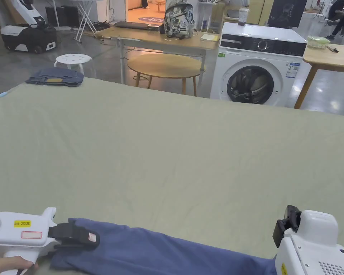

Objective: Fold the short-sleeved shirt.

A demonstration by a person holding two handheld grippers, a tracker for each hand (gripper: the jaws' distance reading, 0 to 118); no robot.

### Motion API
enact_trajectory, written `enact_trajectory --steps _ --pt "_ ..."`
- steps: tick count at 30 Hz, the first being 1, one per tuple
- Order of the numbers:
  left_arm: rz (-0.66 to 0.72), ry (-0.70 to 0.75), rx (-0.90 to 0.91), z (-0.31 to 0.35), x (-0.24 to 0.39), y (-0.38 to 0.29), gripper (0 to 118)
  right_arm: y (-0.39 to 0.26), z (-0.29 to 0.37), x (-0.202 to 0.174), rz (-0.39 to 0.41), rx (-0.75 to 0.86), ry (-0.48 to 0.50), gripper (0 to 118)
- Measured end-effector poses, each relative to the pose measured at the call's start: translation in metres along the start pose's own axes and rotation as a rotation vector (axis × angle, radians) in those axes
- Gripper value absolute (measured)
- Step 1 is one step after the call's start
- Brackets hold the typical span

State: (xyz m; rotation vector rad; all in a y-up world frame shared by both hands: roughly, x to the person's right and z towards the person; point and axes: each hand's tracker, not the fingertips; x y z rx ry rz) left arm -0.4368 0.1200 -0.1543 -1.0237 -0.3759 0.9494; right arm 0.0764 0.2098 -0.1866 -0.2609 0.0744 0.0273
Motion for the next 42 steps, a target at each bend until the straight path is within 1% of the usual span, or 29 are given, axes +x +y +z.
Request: enact_trajectory --steps 1,2,3,4,5,7,8,12,14,15,19,20,22,23,26,29,34,35,36,40,41,42 --pt "-0.031 0.079 -0.005 -0.006 0.006 -0.005 7 0.000 0.000 0.000 -0.002 -0.002 0.001 0" --pt "-0.036 0.101 0.012 -0.008 0.008 -0.009 6 0.000 -0.001 0.000 -0.003 -0.003 0.001 0" --pt "-0.005 0.037 0.030 -0.004 0.009 -0.012 5 0.000 0.000 0.000 -0.002 -0.005 0.002 0" --pt "0.018 0.034 0.058 -0.001 0.000 -0.005 4 0.000 -0.001 0.000 -0.001 -0.007 0.003 0" --pt "0.021 0.051 0.063 0.000 0.004 -0.008 3 0.000 -0.001 0.000 0.001 -0.008 0.004 0" --pt "-0.005 0.081 0.076 0.001 0.017 -0.015 2 0.000 0.000 0.000 0.006 -0.010 0.008 0" --pt "-0.032 0.091 0.086 0.010 -0.001 0.007 2 0.001 0.000 0.000 0.007 -0.011 0.008 0" --pt "-0.065 0.103 0.109 0.028 0.013 0.015 2 0.002 0.000 0.000 0.010 -0.009 0.011 0" --pt "-0.126 0.118 0.145 0.042 0.022 0.018 2 0.002 -0.001 0.000 0.006 -0.004 0.012 0" --pt "-0.156 0.153 0.154 0.049 0.026 0.020 2 0.003 0.000 0.000 0.004 0.002 0.012 0" --pt "-0.206 0.267 0.206 0.080 0.041 0.024 2 0.004 -0.001 -0.001 0.005 0.009 0.016 0" --pt "-0.222 0.299 0.219 0.083 0.052 0.016 2 0.004 -0.001 -0.001 0.004 0.009 0.018 0" --pt "-0.234 0.380 0.242 0.094 0.059 0.019 2 0.004 -0.003 -0.002 0.003 0.008 0.023 0" --pt "-0.230 0.395 0.252 0.099 0.061 0.020 2 0.004 -0.003 -0.002 0.004 0.010 0.024 0" --pt "-0.222 0.380 0.250 0.100 0.078 0.013 2 0.004 -0.004 -0.004 0.006 0.022 0.027 0" --pt "-0.201 0.268 0.228 0.088 0.113 -0.007 2 0.004 -0.004 -0.005 0.006 0.040 0.023 0" --pt "-0.228 0.117 0.154 0.053 0.159 -0.025 2 0.004 -0.006 -0.004 0.008 0.039 0.021 0" --pt "-0.233 0.105 0.139 0.043 0.167 -0.028 2 0.004 -0.006 -0.004 0.009 0.038 0.020 0" --pt "-0.247 0.097 0.114 0.044 0.156 -0.008 2 0.004 -0.006 -0.003 0.010 0.037 0.019 0" --pt "-0.306 0.081 0.037 -0.010 0.186 -0.022 2 0.001 -0.005 0.000 0.006 0.031 0.015 0" --pt "-0.338 0.098 0.031 -0.024 0.190 -0.024 2 0.001 -0.004 0.000 0.007 0.028 0.012 0" --pt "-0.340 0.107 0.004 -0.040 0.194 -0.025 2 0.000 -0.004 0.001 0.008 0.025 0.011 0"
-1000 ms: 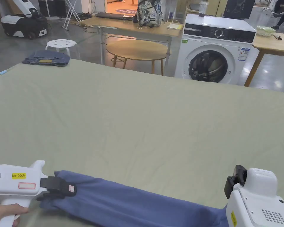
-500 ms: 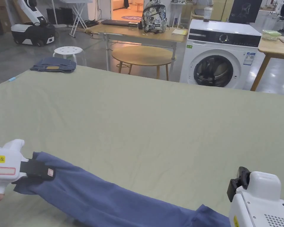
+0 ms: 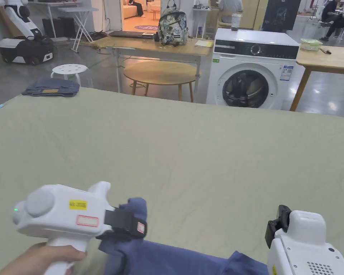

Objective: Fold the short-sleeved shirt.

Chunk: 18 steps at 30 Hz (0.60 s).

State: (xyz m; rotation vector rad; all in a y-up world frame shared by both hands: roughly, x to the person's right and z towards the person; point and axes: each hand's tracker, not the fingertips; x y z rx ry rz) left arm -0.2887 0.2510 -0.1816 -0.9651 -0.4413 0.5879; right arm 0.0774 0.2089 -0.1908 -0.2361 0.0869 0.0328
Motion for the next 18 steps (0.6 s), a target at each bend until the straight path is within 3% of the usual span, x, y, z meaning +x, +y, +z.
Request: enact_trajectory --steps 8,13,15,16,18 --pt "-0.067 0.227 -0.267 -0.128 0.026 -0.024 2 -0.004 0.003 0.013 0.005 -0.026 -0.022 0" --pt "-0.082 0.315 -0.271 -0.156 0.031 -0.038 6 -0.007 0.006 0.018 0.007 -0.037 -0.034 0" --pt "-0.081 0.314 -0.266 -0.152 0.035 -0.039 18 -0.008 0.006 0.019 0.007 -0.042 -0.035 0" --pt "-0.080 0.298 -0.261 -0.148 0.036 -0.039 36 -0.009 0.006 0.019 0.007 -0.044 -0.035 0" --pt "-0.067 0.247 -0.253 -0.139 0.039 -0.038 57 -0.010 0.005 0.019 0.007 -0.049 -0.034 0"
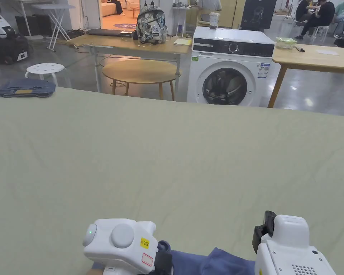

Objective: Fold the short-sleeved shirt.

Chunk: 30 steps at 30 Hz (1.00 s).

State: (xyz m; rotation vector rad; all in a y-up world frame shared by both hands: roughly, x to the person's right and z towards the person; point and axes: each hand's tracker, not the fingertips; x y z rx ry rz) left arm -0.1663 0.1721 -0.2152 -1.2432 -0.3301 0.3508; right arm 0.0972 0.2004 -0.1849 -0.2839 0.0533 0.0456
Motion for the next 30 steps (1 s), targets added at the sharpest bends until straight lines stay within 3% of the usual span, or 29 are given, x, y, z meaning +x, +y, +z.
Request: enact_trajectory --steps 6,9,10,12,16,19,25,30 --pt "0.008 -0.106 0.074 0.054 -0.006 -0.001 58 -0.003 0.001 0.000 0.002 -0.007 0.006 0" --pt "-0.004 -0.142 0.145 0.073 -0.019 0.002 49 -0.003 0.001 0.001 -0.004 -0.011 0.008 0" --pt "-0.011 -0.141 0.151 0.075 -0.022 0.002 46 -0.004 0.001 0.001 -0.006 -0.012 0.007 0" --pt "0.002 -0.128 0.174 0.071 -0.029 0.005 17 -0.005 0.001 0.002 -0.012 -0.016 0.007 0" --pt "0.018 -0.070 0.136 0.042 -0.037 0.005 5 -0.008 0.000 0.003 -0.022 -0.027 0.007 0" --pt "0.017 -0.070 0.072 0.014 -0.038 0.001 5 -0.010 -0.001 0.004 -0.021 -0.034 0.004 0" --pt "0.039 -0.253 0.050 -0.018 -0.023 -0.011 5 -0.013 -0.002 0.008 -0.015 -0.044 -0.004 0" --pt "0.081 -0.244 0.073 -0.046 -0.024 -0.007 4 -0.014 -0.002 0.011 -0.015 -0.049 -0.011 0"
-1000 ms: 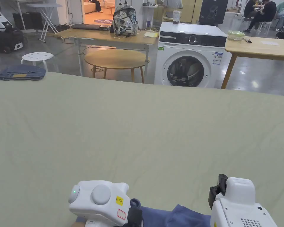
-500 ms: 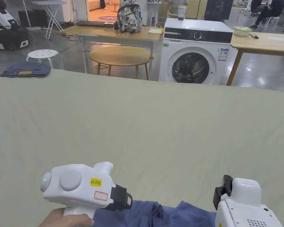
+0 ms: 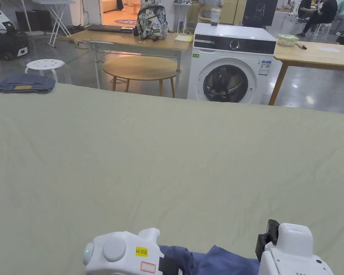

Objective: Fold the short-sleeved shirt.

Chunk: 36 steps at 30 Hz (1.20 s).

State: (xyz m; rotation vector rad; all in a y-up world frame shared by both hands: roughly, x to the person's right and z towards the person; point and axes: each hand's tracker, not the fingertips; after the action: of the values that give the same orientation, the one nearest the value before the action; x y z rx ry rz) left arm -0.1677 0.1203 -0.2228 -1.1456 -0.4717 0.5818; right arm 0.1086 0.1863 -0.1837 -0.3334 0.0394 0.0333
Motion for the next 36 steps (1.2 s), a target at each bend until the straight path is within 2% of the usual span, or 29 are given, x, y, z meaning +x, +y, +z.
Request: enact_trajectory --steps 3,7,12,17,19,23,25,28,31,34,36 --pt "0.030 0.003 0.006 -0.010 -0.009 -0.001 3 -0.001 0.000 0.001 -0.002 -0.002 -0.003 0" --pt "-0.009 0.024 0.002 -0.006 -0.001 -0.002 3 0.000 0.001 0.001 -0.004 -0.002 -0.004 0" --pt "-0.058 0.033 0.013 0.037 0.008 -0.002 5 0.005 0.005 0.000 -0.001 0.015 0.001 0" --pt "-0.011 0.006 0.139 0.105 -0.022 0.006 53 0.009 0.005 -0.003 0.010 0.030 0.011 0" --pt "-0.007 0.039 0.168 0.132 -0.032 0.004 65 0.010 0.004 -0.005 0.011 0.032 0.015 0" --pt "0.043 0.095 0.194 0.158 -0.068 0.001 70 0.009 0.003 -0.008 0.013 0.030 0.024 0" --pt "0.080 0.070 0.172 0.161 -0.086 -0.002 74 0.008 0.001 -0.009 0.012 0.027 0.028 0" --pt "0.150 0.049 0.147 0.152 -0.108 -0.007 75 0.007 0.000 -0.012 0.011 0.020 0.033 0" --pt "0.212 -0.027 0.135 0.130 -0.142 -0.009 75 0.006 0.000 -0.013 0.012 0.016 0.036 0" --pt "0.248 -0.184 0.222 0.131 -0.146 -0.016 75 0.005 0.000 -0.014 0.013 0.012 0.036 0" --pt "0.266 -0.265 0.189 0.124 -0.151 -0.016 71 0.004 0.001 -0.014 0.010 0.008 0.033 0"
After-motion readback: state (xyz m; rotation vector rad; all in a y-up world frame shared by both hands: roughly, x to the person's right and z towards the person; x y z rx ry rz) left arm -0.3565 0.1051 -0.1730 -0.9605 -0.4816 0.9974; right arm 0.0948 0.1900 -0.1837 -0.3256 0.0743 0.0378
